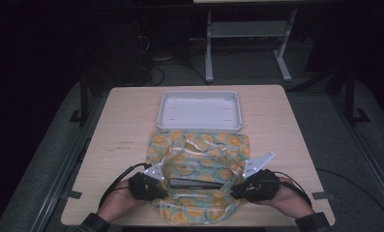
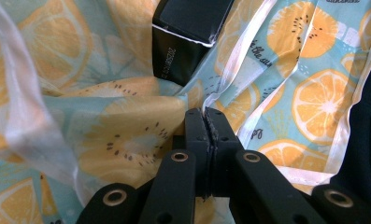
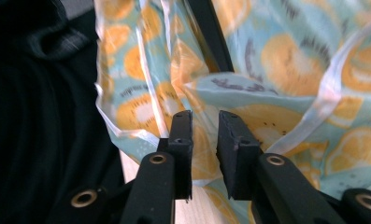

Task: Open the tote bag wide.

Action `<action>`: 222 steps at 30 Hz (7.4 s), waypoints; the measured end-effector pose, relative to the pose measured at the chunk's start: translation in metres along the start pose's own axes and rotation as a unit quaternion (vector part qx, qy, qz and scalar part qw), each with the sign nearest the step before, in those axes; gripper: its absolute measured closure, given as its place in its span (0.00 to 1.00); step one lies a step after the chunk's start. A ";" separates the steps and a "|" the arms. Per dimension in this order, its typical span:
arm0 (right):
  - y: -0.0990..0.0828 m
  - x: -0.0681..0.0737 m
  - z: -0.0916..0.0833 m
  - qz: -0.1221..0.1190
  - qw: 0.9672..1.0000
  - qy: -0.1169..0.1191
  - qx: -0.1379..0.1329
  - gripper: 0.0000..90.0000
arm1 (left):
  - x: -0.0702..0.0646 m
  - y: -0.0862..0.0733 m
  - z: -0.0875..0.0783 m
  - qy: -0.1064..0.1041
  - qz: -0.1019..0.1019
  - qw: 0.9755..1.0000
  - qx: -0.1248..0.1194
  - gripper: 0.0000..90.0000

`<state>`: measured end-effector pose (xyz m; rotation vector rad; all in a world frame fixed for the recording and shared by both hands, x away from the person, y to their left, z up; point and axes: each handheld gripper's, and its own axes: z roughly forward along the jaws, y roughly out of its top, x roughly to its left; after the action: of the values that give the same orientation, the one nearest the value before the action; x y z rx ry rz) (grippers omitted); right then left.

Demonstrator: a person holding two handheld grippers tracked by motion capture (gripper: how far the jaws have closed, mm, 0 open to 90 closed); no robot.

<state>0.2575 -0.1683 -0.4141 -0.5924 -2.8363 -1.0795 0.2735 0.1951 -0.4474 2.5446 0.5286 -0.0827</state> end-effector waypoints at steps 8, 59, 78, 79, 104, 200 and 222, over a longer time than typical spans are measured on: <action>0.018 0.003 -0.017 -0.001 0.999 -0.007 -0.048 0.78 | 0.000 0.000 0.000 -0.002 -0.005 1.000 -0.001 0.98; 0.070 -0.033 0.030 -0.049 0.994 -0.096 -0.021 0.99 | 0.003 -0.001 -0.001 -0.007 -0.012 1.000 -0.002 0.99; 0.058 -0.093 0.065 0.019 0.995 -0.098 0.026 0.99 | 0.002 -0.002 -0.001 -0.007 -0.010 1.000 -0.001 0.99; 0.058 -0.093 0.066 0.021 0.995 -0.098 0.027 0.99 | 0.002 -0.002 -0.001 -0.008 -0.010 1.000 -0.001 0.99; 0.063 -0.095 0.053 0.054 0.995 -0.089 -0.006 0.76 | 0.004 -0.004 -0.001 -0.017 -0.019 1.000 -0.007 0.99; -0.012 -0.006 -0.006 0.044 0.998 -0.022 0.027 0.75 | 0.003 0.005 0.005 0.016 -0.013 0.999 -0.031 0.98; 0.028 -0.048 0.000 0.052 0.997 -0.061 -0.007 0.82 | 0.003 0.006 0.005 0.020 -0.007 1.000 -0.022 0.98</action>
<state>0.3123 -0.1654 -0.4051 -0.8256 -2.8632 -1.0835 0.2789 0.1895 -0.4489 2.5052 0.5582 -0.0250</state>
